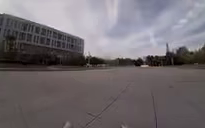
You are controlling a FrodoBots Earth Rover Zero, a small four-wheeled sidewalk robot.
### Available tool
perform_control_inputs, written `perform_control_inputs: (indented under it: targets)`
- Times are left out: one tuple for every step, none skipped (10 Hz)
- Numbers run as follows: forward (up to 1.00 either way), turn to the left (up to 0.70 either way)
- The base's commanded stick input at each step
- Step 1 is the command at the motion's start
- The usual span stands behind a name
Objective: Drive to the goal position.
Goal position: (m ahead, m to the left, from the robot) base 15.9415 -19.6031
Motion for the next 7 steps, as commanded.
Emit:
perform_control_inputs:
  targets:
    - [1.0,0.0]
    - [1.0,0.0]
    - [1.0,0.0]
    - [1.0,0.0]
    - [1.0,0.0]
    - [1.0,0.0]
    - [1.0,0.0]
